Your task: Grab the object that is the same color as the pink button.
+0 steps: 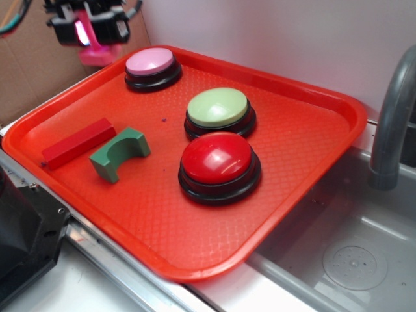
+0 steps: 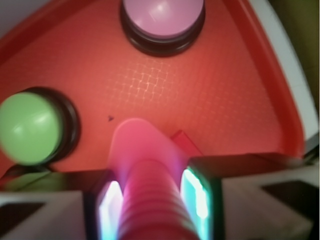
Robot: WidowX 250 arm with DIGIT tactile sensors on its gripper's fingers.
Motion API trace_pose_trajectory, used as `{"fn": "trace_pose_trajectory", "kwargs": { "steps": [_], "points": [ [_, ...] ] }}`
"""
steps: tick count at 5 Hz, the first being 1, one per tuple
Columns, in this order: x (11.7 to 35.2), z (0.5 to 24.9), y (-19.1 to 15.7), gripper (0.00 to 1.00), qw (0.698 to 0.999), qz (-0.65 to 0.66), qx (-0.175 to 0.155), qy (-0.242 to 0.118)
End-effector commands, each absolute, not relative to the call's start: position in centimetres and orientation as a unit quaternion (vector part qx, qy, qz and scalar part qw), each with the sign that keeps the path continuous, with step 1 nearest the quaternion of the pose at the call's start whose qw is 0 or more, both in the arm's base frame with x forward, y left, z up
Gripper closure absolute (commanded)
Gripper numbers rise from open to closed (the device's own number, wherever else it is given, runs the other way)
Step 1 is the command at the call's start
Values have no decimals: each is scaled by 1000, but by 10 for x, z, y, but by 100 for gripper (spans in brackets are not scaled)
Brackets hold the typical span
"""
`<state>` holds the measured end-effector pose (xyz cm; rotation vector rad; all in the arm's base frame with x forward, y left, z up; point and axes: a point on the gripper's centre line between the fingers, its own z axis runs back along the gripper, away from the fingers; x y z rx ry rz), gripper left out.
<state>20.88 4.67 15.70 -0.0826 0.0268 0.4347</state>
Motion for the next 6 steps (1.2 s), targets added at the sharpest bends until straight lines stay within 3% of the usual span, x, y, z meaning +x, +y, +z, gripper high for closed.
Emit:
{"fn": "trace_pose_trajectory", "kwargs": {
  "steps": [1,4,6],
  "points": [
    [195,208,23,100,989,139,-47,-6],
    [199,208,7,100,998,50,-38,-4],
    [205,207,13,100,998,34,-32,-47]
  ]
}}
